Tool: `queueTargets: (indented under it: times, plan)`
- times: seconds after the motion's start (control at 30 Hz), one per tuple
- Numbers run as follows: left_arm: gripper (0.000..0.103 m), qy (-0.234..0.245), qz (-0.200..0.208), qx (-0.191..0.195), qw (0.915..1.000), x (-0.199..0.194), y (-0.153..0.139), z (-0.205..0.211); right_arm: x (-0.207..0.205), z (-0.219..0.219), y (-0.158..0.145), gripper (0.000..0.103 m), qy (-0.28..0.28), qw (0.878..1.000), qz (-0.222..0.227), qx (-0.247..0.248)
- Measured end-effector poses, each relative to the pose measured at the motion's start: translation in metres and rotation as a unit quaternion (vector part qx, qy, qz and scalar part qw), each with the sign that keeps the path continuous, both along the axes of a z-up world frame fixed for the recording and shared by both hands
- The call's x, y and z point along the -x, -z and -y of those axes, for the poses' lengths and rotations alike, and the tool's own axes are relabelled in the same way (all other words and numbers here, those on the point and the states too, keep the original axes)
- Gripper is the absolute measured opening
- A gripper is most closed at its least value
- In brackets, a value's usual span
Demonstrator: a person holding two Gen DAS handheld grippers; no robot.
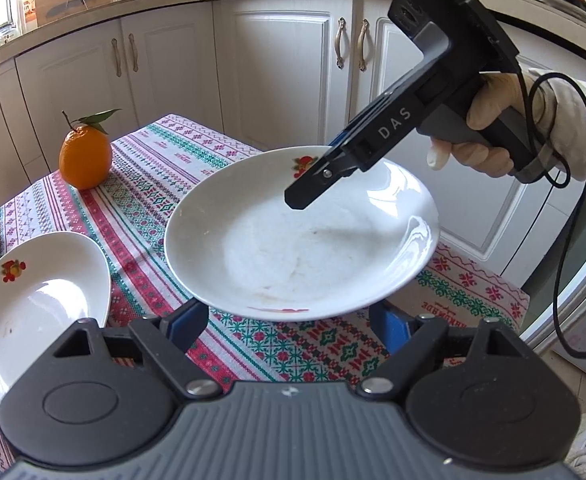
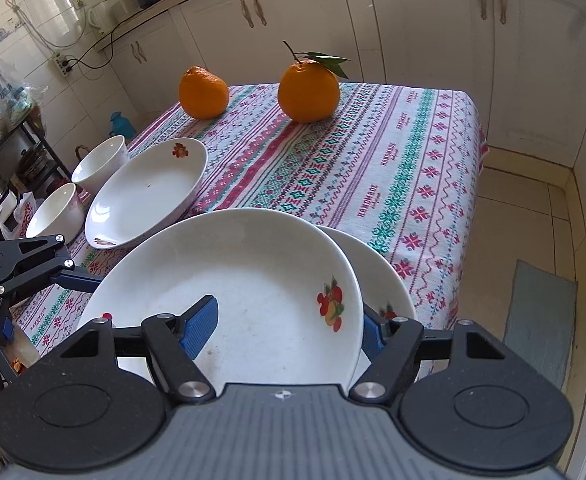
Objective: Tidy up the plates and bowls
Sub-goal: 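Lower the held plate onto the spotted plate and open the right gripper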
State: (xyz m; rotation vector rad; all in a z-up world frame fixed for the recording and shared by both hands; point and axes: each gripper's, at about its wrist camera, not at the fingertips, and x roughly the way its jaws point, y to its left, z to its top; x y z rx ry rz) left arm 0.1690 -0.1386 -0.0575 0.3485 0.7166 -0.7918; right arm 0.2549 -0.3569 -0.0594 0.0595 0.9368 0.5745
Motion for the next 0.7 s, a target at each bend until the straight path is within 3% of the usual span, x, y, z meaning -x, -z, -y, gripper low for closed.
queueTargets:
  times: [0.7]
  plan:
    - [0.087, 0.018, -0.002, -0.007, 0.9998, -0.004, 0.01, 0.012, 0.012, 0.019, 0.007, 0.077, 0.029, 0.999, -0.008, 0.009]
